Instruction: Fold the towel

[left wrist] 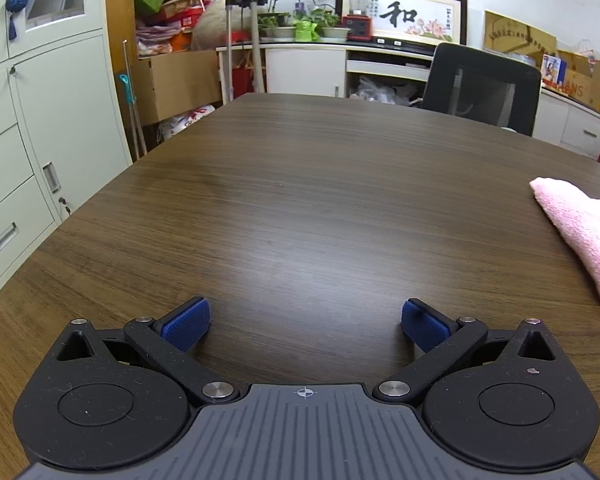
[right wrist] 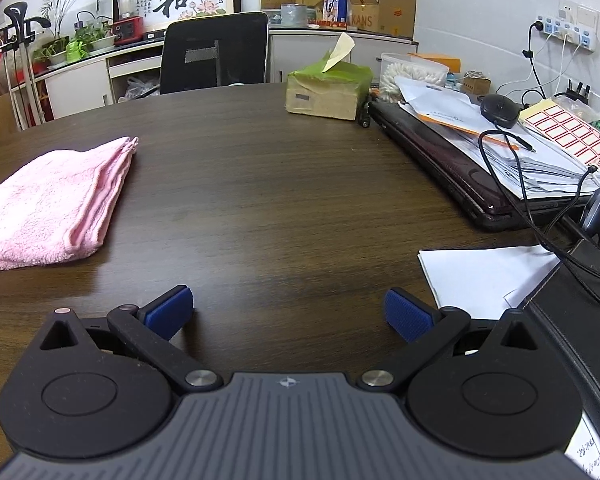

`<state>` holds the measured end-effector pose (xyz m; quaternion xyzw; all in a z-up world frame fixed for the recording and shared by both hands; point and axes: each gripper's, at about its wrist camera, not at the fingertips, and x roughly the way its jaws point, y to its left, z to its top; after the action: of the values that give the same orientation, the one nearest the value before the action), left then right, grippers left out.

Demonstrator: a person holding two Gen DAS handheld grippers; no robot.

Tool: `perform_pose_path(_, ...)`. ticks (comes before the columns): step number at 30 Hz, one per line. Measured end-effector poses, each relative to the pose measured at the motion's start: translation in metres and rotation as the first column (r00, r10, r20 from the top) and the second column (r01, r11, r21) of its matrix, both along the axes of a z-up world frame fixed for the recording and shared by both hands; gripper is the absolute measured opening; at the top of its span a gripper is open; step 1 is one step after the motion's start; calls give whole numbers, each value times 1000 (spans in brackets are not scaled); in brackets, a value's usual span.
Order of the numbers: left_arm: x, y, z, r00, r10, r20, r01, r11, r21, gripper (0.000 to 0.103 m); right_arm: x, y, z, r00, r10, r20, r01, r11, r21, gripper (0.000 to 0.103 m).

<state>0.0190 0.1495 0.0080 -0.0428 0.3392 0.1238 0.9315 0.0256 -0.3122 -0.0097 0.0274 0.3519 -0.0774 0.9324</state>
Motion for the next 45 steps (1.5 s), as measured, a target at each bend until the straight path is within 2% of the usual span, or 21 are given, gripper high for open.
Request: perform_pose_path(45, 1, 6, -1, 1000, 0, -9, 0, 1000, 4, 103, -1, 0, 2, 1000, 8, -4, -8, 1000, 1, 103)
